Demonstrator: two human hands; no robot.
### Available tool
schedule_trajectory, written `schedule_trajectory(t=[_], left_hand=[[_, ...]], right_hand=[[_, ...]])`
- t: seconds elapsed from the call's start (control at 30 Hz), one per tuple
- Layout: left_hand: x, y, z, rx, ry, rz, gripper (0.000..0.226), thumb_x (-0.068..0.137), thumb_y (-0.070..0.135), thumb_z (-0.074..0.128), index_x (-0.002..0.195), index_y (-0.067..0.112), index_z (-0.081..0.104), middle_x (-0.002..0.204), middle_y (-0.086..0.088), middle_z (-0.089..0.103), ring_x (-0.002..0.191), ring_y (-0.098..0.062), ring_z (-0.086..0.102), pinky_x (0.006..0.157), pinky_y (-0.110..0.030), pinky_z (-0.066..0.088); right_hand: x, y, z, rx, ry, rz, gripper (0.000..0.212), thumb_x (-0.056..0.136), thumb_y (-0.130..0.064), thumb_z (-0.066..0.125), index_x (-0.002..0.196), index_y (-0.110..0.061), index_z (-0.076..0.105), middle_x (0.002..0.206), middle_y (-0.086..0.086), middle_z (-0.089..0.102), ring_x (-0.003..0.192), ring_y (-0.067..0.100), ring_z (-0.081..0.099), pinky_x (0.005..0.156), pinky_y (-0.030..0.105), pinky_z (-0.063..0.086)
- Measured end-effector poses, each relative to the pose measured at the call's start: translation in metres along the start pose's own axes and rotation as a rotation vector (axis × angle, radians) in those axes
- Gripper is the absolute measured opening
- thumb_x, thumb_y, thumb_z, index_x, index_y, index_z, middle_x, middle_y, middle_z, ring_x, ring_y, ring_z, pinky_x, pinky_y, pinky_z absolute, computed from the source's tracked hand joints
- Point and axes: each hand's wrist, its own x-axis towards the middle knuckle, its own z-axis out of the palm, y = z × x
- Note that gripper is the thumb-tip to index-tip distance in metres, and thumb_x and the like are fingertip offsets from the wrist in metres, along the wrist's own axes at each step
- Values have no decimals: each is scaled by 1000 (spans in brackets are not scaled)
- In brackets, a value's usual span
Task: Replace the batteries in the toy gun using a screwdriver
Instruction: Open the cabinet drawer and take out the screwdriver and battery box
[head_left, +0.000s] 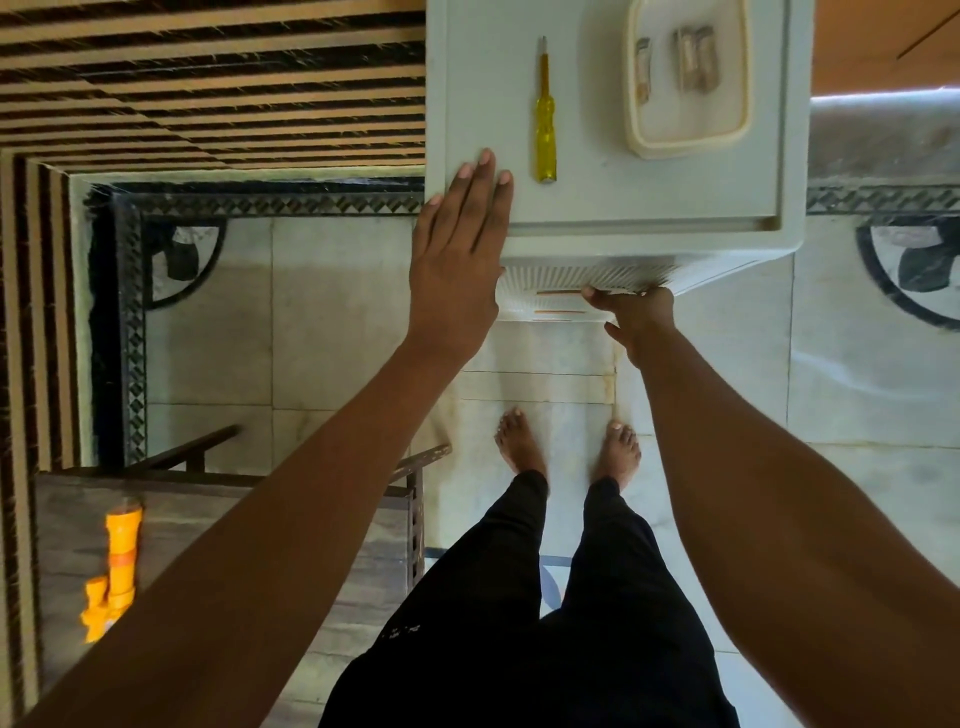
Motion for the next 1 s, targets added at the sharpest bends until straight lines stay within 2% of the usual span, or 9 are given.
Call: schedule_trajectory(t=[0.13,0.27,0.37,0.53,0.63,0.73,0.8,0.9,1.0], left_hand=[[-1,1,-6,-56,-20,-13,87,90,17,72,165,11,28,173,-11,25,161,-27,21,131,-44,18],[0,0,-16,-250,-18,-38,83,93,43,65,162,9,35,171,-12,29,160,-28,25,130,-46,20],[4,3,-27,-423,7,-93,78,85,38,61,156,10,47,167,-9,39,157,-25,34,127,-44,27],[32,7,-42,-484,82,-226,44,88,32,55,123,11,72,131,-5,70,115,-28,66,92,-42,51],[58,15,-44,-312,56,-237,37,97,43,57,110,11,72,104,-8,63,91,-29,61,71,-44,51],[79,25,-42,-234,-12,-344,49,92,56,61,114,13,70,106,-10,59,94,-30,59,71,-41,50],[92,31,-42,-264,-50,-427,50,90,57,66,115,14,68,110,-10,59,97,-30,61,75,-42,48],[109,39,-46,-355,-127,-528,41,95,45,68,118,12,62,111,-10,63,103,-30,63,81,-44,49],[118,43,-50,-403,-175,-552,28,101,30,66,116,7,61,110,-12,65,103,-32,66,81,-43,54]], right_hand=[[-17,5,3,-47,105,-45,75,70,-27,96,128,-2,56,118,16,71,99,27,69,99,50,59],[-64,-1,-9,-142,179,-265,44,78,-34,82,117,-15,71,83,-1,79,94,24,76,96,50,60],[-102,-16,-17,-178,265,-490,12,85,-25,73,95,-17,76,77,-4,77,81,17,76,87,45,61],[-146,-54,-20,-111,473,-749,15,93,-15,65,78,-13,65,62,-9,61,58,6,57,62,25,49],[-143,-83,-18,-101,523,-848,14,95,-26,66,93,-13,65,78,0,66,68,9,61,63,26,52],[-126,-115,-16,-207,573,-823,37,98,-40,64,120,-10,62,111,7,65,90,13,61,69,15,45],[-114,-133,-14,-293,533,-727,48,101,-46,61,131,-9,57,126,9,58,103,15,55,76,18,40],[-96,-150,-14,-456,456,-624,46,101,-46,62,125,-6,60,126,12,58,101,16,47,82,27,39],[-87,-160,-16,-447,403,-594,44,98,-42,68,117,-3,59,115,11,64,100,21,59,71,24,44]])
